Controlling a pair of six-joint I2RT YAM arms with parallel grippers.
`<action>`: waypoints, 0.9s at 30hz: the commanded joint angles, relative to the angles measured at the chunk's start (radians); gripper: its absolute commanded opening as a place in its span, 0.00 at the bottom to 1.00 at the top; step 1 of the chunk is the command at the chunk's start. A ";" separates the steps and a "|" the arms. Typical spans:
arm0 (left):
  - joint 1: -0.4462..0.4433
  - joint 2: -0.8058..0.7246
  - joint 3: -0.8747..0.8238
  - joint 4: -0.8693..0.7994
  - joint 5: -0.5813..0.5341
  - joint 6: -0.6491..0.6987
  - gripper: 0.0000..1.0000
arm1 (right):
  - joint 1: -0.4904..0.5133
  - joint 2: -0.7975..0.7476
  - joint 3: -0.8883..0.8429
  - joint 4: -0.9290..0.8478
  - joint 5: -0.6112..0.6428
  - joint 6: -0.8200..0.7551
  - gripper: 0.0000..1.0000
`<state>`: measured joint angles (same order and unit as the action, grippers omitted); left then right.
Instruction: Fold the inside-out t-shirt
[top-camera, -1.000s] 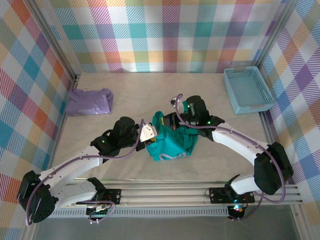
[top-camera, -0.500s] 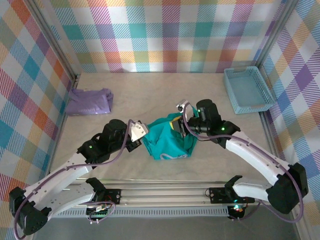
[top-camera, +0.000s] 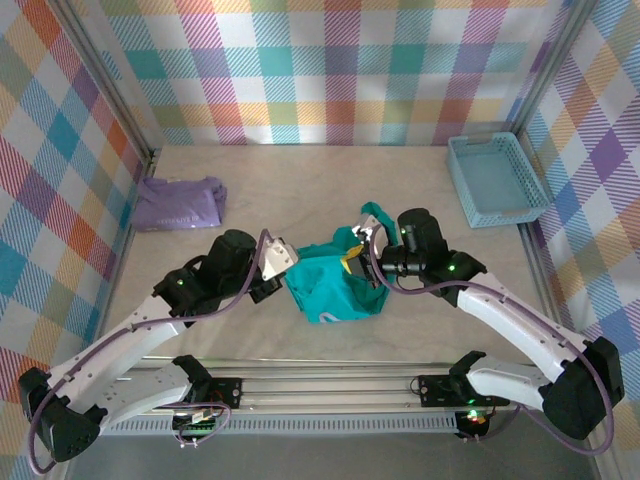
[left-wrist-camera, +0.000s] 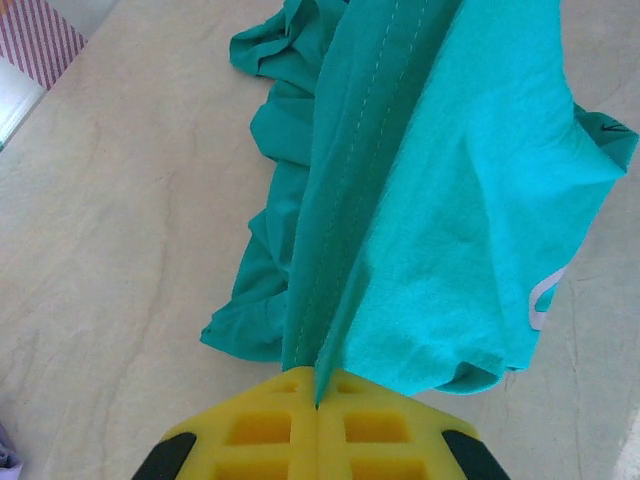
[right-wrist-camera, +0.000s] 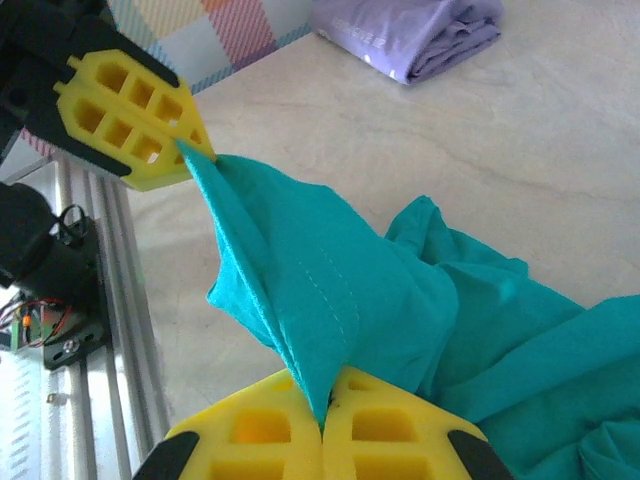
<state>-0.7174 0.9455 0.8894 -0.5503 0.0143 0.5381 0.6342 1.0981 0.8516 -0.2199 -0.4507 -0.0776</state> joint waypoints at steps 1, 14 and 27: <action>0.016 -0.012 0.038 -0.105 0.027 -0.013 0.00 | -0.002 -0.006 0.008 0.005 -0.089 -0.037 0.11; 0.068 -0.028 0.148 -0.195 -0.267 0.069 0.00 | -0.108 0.256 0.150 -0.105 0.552 0.145 0.61; 0.089 -0.059 0.100 -0.129 -0.306 0.055 0.00 | -0.091 0.866 0.538 -0.194 0.352 0.061 0.59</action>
<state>-0.6430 0.8997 1.0042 -0.7040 -0.2745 0.5922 0.5327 1.9083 1.3357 -0.3649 -0.0200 -0.0116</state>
